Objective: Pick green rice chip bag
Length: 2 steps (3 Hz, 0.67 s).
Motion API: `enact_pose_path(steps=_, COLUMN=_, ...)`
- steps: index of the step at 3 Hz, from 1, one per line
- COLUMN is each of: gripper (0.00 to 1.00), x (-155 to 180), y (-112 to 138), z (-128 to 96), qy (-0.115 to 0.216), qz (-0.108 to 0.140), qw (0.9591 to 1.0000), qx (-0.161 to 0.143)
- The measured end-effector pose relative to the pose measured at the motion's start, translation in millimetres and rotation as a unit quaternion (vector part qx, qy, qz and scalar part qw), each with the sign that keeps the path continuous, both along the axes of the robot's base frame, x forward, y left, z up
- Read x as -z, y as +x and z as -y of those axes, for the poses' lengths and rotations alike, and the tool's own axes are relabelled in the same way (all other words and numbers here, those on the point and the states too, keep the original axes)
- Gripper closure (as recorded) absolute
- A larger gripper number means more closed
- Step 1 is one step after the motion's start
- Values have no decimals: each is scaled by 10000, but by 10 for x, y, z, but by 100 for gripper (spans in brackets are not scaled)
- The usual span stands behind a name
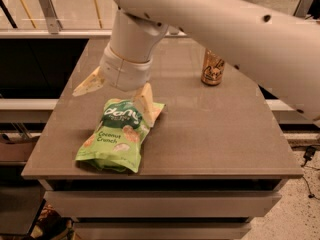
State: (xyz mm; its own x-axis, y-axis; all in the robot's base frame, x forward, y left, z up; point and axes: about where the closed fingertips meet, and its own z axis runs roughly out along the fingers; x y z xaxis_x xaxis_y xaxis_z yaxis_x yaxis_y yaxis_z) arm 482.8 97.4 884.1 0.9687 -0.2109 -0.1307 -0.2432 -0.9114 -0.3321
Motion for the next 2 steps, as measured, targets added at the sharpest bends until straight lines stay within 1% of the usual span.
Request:
enact_pose_path(steps=1, gripper=0, x=191, y=-98, z=-93, qy=150, qz=-191, qw=9997, qx=-54)
enact_pose_path(steps=2, gripper=0, x=403, y=-139, z=-58, qy=264, qz=-253, qw=9993, qx=95)
